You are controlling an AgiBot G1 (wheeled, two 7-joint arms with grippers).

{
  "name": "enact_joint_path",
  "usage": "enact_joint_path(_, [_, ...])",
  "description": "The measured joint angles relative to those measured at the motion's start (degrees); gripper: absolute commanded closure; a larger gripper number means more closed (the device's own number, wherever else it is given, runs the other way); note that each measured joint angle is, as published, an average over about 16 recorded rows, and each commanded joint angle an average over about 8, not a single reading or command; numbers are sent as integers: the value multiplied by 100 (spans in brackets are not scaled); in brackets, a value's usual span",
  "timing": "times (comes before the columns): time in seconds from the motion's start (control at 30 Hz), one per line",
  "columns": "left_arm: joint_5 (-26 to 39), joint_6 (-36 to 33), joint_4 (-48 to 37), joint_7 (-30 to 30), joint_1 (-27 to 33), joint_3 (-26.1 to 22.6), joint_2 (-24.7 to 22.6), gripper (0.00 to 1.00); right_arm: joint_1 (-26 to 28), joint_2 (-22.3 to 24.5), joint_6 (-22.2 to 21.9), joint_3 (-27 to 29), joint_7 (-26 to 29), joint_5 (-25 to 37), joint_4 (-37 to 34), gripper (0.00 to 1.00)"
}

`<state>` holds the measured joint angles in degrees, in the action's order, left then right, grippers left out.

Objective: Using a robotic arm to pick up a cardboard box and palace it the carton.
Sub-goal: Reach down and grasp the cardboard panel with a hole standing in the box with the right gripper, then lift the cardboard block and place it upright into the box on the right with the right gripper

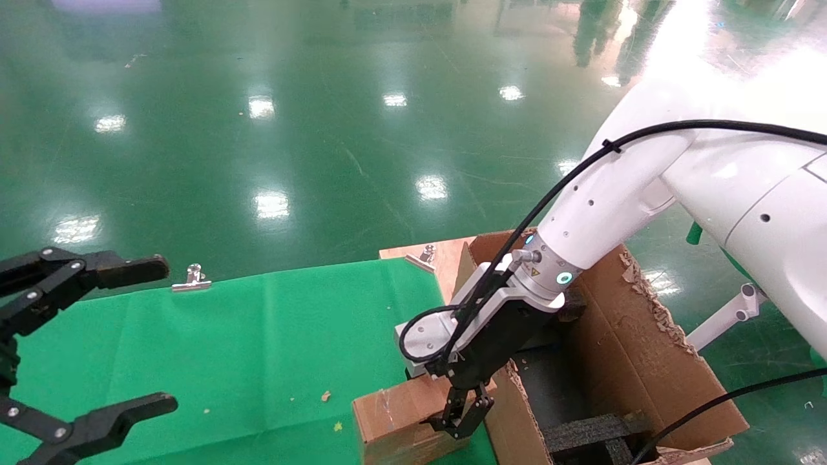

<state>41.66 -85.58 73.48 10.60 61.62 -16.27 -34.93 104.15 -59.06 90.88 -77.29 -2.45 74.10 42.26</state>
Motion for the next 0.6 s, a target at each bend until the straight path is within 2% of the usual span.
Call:
enact_joint_path(0.33, [-1,-1,-2,-1,1,-2,0,0,144,79,-37,-25,34,-149,69,100])
enact_joint_path(0.6, [-2,-1,-5,-3,3,-5,0,0,780,303,-20,-74,35,-454,155,100])
